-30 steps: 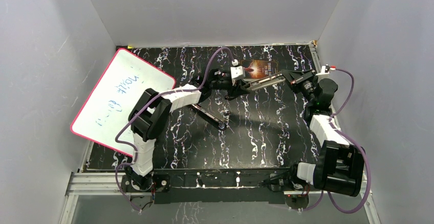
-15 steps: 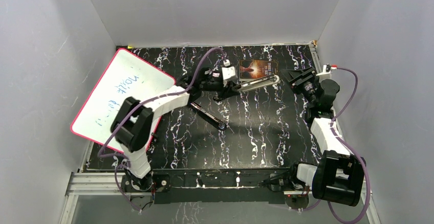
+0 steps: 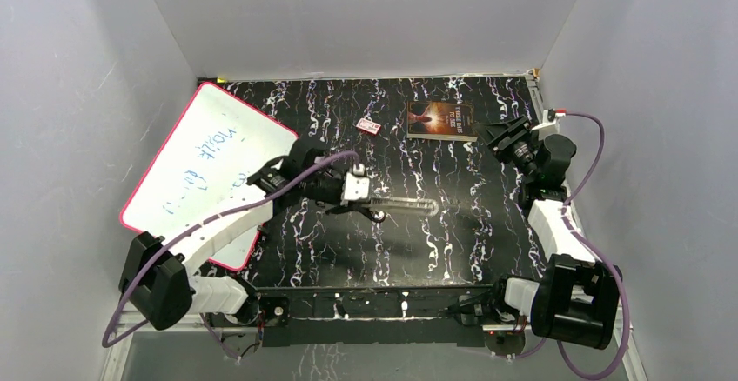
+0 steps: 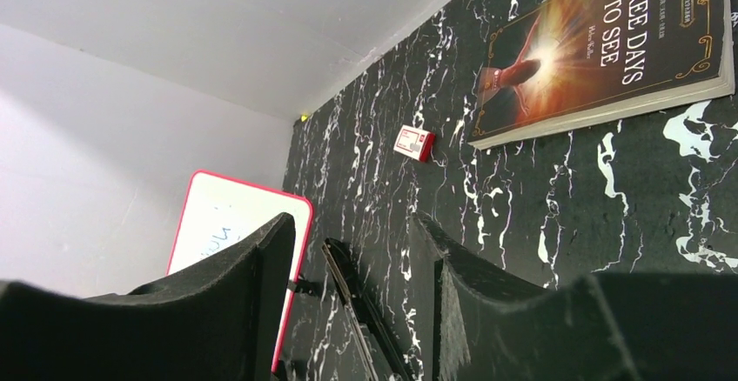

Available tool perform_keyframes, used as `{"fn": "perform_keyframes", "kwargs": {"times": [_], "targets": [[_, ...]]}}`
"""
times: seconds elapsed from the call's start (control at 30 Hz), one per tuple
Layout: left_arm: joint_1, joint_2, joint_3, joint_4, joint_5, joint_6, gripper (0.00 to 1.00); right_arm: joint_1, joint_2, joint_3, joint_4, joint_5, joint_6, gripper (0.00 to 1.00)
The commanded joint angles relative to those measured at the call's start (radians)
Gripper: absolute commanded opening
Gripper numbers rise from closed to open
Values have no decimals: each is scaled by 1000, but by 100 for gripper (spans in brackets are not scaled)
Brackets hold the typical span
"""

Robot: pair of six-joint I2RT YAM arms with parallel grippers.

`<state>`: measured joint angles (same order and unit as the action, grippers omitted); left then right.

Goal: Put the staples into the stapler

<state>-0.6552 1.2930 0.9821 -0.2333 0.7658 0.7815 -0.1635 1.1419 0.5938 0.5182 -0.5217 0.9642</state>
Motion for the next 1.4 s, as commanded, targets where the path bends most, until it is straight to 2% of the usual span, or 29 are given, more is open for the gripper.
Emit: {"fn": "perform_keyframes", "kwargs": {"times": [0.0,0.23,0.6,0.7,0.77,0.9,1.07,1.17,1.2,1.23,1.27,1.37], "targets": [[-22,-46,-81,-138,-50,183,0,1,13,39,17,-58,-70,59],[-25,37,-131,-168,-159,261,0,46,29,57,-57,-74,-189,60],[-24,196,-113,-182,-210,281,2,264,25,16,-114,-85,-378,61],[-25,192,-129,-160,-207,271,10,303,3,-25,-100,-96,-419,61],[-25,192,-141,-137,-212,255,22,322,-8,-45,-103,-107,-452,62],[-25,202,-142,-124,-220,242,35,347,-33,-66,-151,-127,-538,63],[-25,214,-144,-118,-217,232,41,398,-47,-71,-223,-129,-634,64],[-24,193,-146,-110,-213,205,42,478,-37,-70,-263,-128,-715,64],[-23,140,-161,-58,-198,149,43,551,-16,-63,-289,-107,-772,64],[12,26,-215,116,-160,13,44,653,21,-41,-327,-53,-838,64],[32,-48,-251,214,-157,-75,49,713,42,-28,-343,-20,-867,64],[81,-240,-386,540,-257,-349,63,842,131,11,-376,63,-924,66]]}}
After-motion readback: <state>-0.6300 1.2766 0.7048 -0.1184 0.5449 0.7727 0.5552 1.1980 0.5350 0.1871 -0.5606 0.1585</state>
